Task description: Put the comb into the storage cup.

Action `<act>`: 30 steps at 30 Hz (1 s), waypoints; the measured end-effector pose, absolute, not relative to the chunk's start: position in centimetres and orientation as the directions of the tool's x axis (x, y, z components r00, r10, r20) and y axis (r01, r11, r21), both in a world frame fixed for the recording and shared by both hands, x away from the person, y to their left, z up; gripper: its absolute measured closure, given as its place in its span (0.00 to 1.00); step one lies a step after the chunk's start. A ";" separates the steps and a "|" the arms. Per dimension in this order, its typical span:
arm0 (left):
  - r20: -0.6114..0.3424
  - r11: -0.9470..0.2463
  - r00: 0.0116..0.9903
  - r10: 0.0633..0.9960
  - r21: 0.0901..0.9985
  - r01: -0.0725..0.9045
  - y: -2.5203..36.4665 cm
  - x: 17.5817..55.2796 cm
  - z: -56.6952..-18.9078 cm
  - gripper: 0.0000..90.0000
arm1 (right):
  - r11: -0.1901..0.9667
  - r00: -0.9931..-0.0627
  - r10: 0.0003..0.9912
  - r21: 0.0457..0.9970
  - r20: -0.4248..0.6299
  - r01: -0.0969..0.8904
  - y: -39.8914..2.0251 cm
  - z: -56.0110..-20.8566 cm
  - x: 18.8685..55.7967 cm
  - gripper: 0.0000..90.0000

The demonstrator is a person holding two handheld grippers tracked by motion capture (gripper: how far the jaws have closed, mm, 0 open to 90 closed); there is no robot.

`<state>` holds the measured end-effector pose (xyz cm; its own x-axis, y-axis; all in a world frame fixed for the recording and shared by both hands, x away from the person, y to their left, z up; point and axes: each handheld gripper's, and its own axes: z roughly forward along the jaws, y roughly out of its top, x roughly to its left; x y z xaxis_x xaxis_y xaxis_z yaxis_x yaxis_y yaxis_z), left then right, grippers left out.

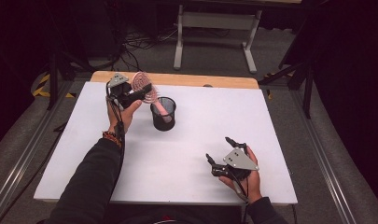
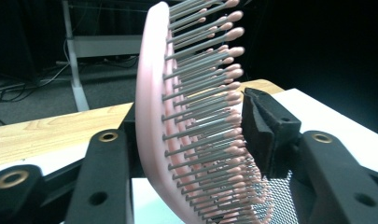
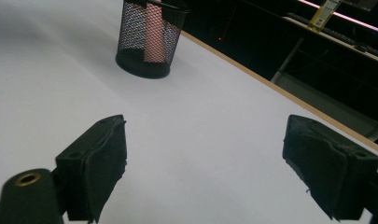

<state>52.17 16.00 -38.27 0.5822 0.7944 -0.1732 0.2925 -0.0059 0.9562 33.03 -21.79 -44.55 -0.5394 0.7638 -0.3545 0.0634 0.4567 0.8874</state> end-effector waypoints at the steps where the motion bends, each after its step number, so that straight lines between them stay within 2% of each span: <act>1: -0.166 -0.012 0.582 0.796 0.957 0.290 16.0 52.1 -38.2 0.52 | 0.458 -0.539 0.764 0.887 -0.355 0.064 -21.8 -44.5 33.0 0.16; 3: -0.167 -0.008 0.593 0.788 0.959 0.282 16.1 52.0 -38.0 0.48 | 0.456 -0.539 0.765 0.887 -0.353 0.067 -21.8 -44.6 33.1 0.16; 7: -0.151 -0.012 0.585 0.797 0.964 0.266 16.3 51.7 -37.7 0.33 | 0.458 -0.538 0.764 0.887 -0.357 0.062 -21.8 -44.5 33.0 0.16; 10: -0.138 -0.019 0.582 0.801 0.967 0.256 16.5 51.5 -37.5 0.29 | 0.459 -0.538 0.764 0.886 -0.356 0.064 -21.8 -44.5 33.0 0.16; 19: -0.076 -0.037 0.586 0.806 0.983 0.179 17.1 50.7 -36.3 0.24 | 0.459 -0.538 0.763 0.886 -0.358 0.062 -21.7 -44.6 33.0 0.16; 26: -0.038 -0.069 0.598 0.800 0.985 0.155 17.1 50.2 -35.6 0.19 | 0.458 -0.537 0.764 0.887 -0.358 0.061 -21.7 -44.5 33.0 0.16; 30: -0.027 -0.081 0.612 0.791 0.986 0.147 17.2 49.7 -35.3 0.13 | 0.459 -0.536 0.764 0.886 -0.359 0.060 -21.7 -44.5 33.0 0.16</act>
